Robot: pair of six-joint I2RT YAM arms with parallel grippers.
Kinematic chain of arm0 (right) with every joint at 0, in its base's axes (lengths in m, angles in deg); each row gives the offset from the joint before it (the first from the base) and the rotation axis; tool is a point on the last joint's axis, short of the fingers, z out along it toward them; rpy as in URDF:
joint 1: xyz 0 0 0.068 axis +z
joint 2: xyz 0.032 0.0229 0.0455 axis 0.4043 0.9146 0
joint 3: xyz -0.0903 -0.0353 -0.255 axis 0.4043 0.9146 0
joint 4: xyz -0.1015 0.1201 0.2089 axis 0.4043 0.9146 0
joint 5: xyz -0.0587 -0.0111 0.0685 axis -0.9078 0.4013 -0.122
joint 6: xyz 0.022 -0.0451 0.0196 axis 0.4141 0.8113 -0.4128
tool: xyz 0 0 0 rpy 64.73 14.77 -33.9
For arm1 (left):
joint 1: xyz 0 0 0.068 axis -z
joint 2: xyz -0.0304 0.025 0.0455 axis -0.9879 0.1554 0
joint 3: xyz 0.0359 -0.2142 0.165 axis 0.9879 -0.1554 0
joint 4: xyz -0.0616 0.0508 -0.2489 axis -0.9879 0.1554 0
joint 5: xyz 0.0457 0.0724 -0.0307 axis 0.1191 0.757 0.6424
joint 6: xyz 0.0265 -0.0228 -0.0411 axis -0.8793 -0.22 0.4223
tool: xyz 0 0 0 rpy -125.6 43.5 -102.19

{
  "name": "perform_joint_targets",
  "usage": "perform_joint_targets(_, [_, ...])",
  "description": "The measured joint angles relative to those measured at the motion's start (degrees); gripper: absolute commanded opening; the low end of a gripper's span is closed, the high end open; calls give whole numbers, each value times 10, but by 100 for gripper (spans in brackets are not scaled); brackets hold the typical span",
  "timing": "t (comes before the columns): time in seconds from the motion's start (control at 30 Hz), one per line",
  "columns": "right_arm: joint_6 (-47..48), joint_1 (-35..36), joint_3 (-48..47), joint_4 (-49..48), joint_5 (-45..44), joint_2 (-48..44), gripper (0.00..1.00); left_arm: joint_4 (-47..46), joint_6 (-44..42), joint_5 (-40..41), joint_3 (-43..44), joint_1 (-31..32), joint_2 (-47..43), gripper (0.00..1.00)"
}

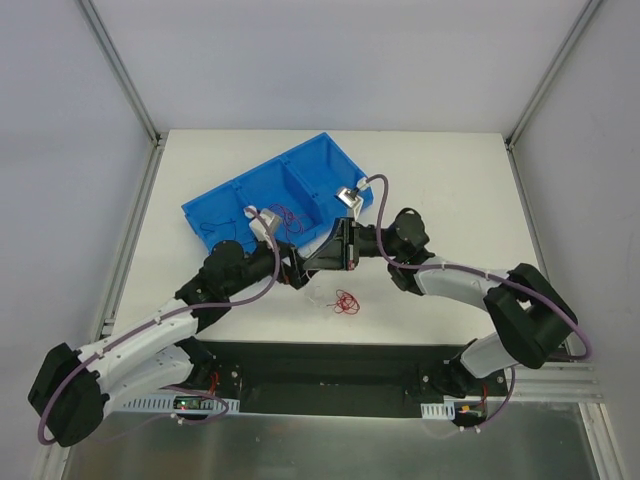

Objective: Untangle the cables

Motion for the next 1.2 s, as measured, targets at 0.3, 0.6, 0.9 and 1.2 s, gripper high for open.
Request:
perform_joint_targets(0.3, [21, 17, 0, 38, -15, -33, 0, -45, -8, 3, 59, 0, 121, 0])
perform_joint_targets(0.6, [254, 55, 0, 388, -179, -218, 37, 16, 0, 31, 112, -16, 117, 0])
perform_joint_targets(0.9, [338, 108, -8, 461, -257, -169, 62, 126, 64, 37, 183, -16, 99, 0])
perform_joint_targets(1.2, [385, 155, -32, 472, -302, -136, 65, 188, 110, 23, 220, -30, 83, 0])
